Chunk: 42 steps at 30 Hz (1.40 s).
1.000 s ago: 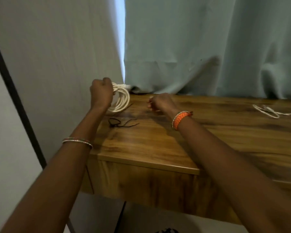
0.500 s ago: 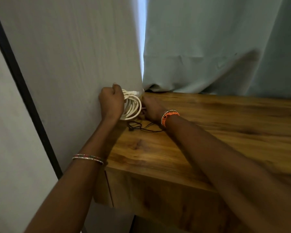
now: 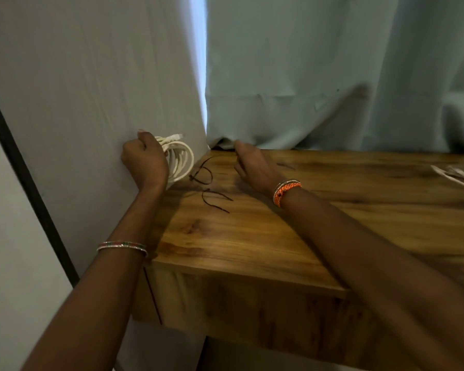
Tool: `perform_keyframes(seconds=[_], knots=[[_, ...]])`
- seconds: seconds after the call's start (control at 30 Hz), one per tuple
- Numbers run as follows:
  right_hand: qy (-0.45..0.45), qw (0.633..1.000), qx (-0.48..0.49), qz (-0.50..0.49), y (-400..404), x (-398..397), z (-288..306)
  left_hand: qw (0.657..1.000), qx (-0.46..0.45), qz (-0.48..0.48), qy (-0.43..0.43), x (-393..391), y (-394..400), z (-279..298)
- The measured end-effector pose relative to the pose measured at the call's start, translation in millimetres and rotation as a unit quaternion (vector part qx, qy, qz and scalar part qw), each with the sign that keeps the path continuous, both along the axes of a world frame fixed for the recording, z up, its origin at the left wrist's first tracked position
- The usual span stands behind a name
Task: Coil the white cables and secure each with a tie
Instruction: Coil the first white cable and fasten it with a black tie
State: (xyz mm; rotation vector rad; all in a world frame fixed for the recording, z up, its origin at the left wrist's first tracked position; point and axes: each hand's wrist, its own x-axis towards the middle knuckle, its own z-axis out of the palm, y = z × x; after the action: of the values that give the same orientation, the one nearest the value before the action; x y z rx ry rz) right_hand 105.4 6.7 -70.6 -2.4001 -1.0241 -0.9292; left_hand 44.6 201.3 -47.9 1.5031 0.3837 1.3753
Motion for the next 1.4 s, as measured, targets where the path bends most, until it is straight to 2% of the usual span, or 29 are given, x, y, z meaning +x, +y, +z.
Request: perform_keyframes(seconds=[0.1, 0.23, 0.37, 0.47, 0.6, 0.73, 0.77, 0.87, 0.9, 0.97, 1.03, 1.17, 1.3, 1.4], knots=[[0.021, 0.998, 0.041, -0.033, -11, -12, -1, 0.999, -0.012, -0.017, 0.042, -3, -9, -2], [-0.009, 0.992, -0.009, -0.125, -17, -12, -5, 0.995, -0.025, -0.032, 0.090, -10, -23, -6], [-0.004, 0.983, 0.035, -0.178, -32, -10, -10, 0.994, -0.022, -0.015, 0.107, -10, -25, -15], [-0.012, 0.986, 0.046, -0.158, -41, -8, -15, 0.991, -0.010, -0.034, 0.130, -4, -30, -18], [0.072, 0.980, 0.162, -0.089, -38, 0, -21, 0.988, 0.024, -0.059, 0.140, 3, -40, -19], [0.107, 0.963, 0.213, -0.128, -41, 5, -22, 0.991, 0.016, -0.039, 0.128, 9, -39, -19], [0.104, 0.964, 0.195, -0.149, -43, 4, -20, 0.991, 0.013, -0.036, 0.124, 10, -39, -19], [0.038, 0.978, 0.056, -0.196, -46, -1, -16, 0.992, 0.008, -0.029, 0.124, 9, -39, -19], [0.023, 0.979, 0.047, -0.195, -45, -2, -16, 0.992, 0.010, -0.026, 0.125, 9, -40, -20], [0.031, 0.979, 0.107, -0.172, -43, 0, -19, 0.992, 0.010, -0.028, 0.125, 9, -43, -21], [0.082, 0.971, 0.183, -0.131, -41, 4, -23, 0.992, 0.014, -0.043, 0.120, 10, -45, -20], [0.161, 0.939, 0.286, -0.106, -45, 5, -17, 0.991, 0.016, -0.055, 0.123, 13, -55, -15], [0.154, 0.914, 0.348, -0.139, -56, -3, 5, 0.991, 0.018, -0.061, 0.114, 14, -68, -7], [0.117, 0.922, 0.341, -0.142, -61, -14, 18, 0.991, 0.010, -0.068, 0.113, 19, -79, 2]])
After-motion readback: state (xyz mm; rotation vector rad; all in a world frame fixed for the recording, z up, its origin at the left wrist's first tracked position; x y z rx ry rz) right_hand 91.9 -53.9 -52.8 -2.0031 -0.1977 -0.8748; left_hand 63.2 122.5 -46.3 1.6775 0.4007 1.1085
